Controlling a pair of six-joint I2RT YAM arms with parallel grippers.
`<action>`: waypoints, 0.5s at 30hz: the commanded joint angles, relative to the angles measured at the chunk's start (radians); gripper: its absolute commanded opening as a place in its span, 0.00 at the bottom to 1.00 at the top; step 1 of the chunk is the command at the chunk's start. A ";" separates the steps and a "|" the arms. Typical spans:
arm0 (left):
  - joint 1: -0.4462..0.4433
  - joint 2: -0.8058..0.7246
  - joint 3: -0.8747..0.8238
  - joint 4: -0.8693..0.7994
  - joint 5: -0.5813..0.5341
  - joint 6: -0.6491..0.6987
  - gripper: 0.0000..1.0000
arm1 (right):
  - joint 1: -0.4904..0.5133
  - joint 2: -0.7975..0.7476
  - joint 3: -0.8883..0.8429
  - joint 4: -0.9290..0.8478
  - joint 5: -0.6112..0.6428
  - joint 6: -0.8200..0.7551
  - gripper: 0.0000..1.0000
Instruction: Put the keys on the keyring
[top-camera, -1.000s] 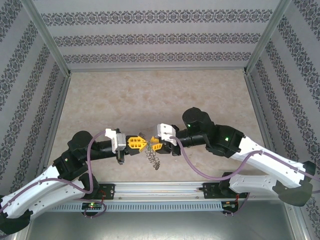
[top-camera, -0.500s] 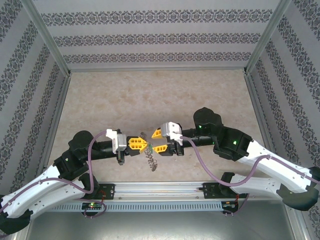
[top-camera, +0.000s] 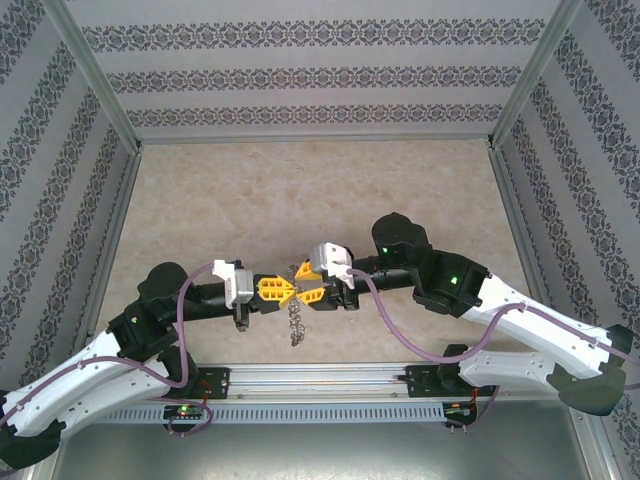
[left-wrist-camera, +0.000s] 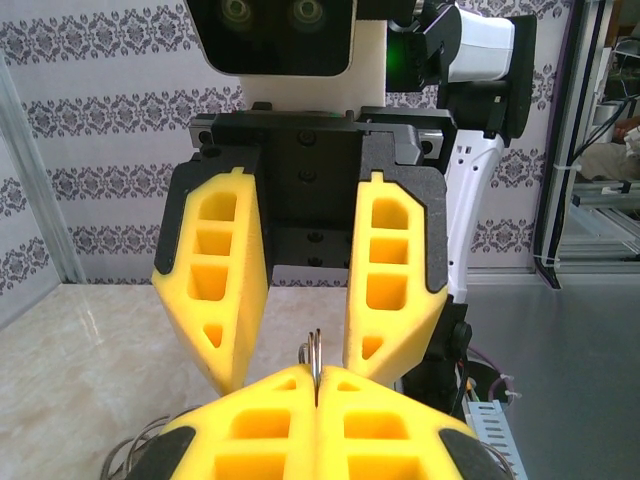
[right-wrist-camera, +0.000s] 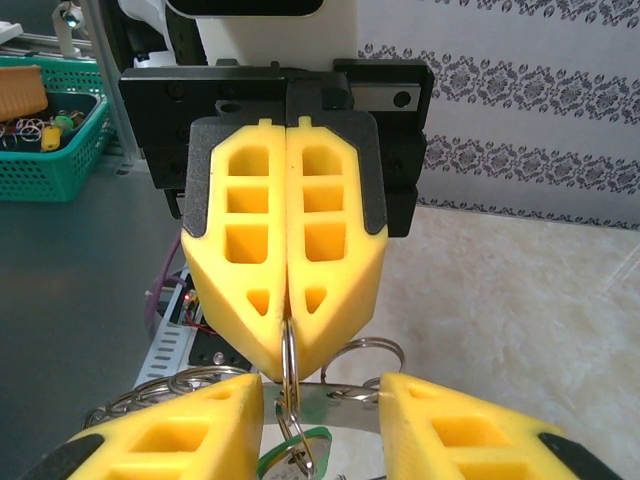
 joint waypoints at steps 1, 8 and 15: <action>-0.005 -0.022 0.003 0.062 0.018 -0.013 0.00 | -0.009 -0.003 0.001 0.005 -0.025 0.013 0.33; -0.005 -0.016 0.005 0.066 0.016 -0.015 0.00 | -0.012 0.001 0.012 0.005 -0.024 0.016 0.09; -0.005 0.018 0.073 -0.128 -0.074 0.040 0.12 | -0.011 -0.006 0.036 -0.036 0.002 -0.010 0.00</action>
